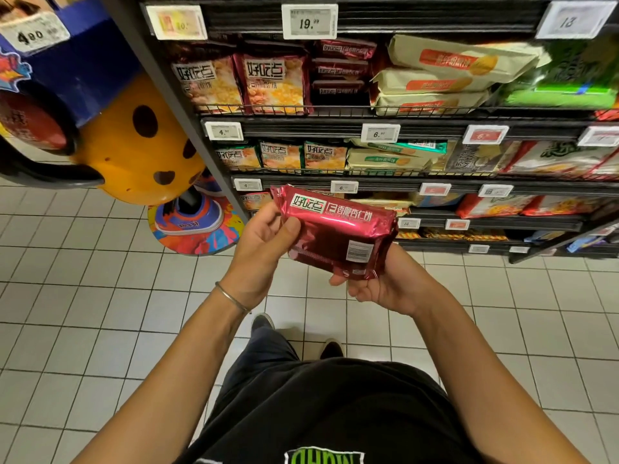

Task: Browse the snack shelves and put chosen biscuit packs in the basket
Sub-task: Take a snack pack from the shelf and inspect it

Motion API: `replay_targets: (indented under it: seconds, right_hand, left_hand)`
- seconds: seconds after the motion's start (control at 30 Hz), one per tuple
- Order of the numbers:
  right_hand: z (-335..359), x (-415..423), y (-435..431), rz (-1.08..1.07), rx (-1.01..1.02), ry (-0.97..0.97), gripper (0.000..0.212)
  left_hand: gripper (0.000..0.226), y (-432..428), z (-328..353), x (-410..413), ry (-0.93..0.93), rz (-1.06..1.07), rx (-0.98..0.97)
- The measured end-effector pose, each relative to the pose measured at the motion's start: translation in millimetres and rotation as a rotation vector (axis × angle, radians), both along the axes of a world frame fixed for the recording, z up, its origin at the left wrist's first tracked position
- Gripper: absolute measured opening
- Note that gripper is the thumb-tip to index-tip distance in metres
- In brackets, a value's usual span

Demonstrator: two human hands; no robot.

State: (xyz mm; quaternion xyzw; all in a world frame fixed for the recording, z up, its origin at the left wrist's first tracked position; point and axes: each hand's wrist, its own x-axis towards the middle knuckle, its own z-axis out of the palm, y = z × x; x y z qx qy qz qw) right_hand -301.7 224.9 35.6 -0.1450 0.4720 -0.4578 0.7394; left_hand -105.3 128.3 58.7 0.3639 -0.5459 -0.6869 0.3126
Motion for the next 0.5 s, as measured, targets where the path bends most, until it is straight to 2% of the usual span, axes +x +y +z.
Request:
replay_targets:
  seconds: [0.13,0.3,0.5]
  right_hand:
    - [-0.9,-2.3,-0.3,0.014,0.002,-0.008,0.051]
    - [-1.2,-4.5,2.2,0.003,0.001,-0.04,0.055]
    - [-4.2,-8.8,2.5,-0.034,0.026,-0.047,0.044]
  left_hand:
    - [0.1,2.4,2.6,-3.5,0.019,0.042,-0.043]
    - [0.088,2.5,4.1,-6.8,0.038,0.042,-0.073]
    - [0.072,2.3,5.1,-2.9,0.024,-0.013,-0.095]
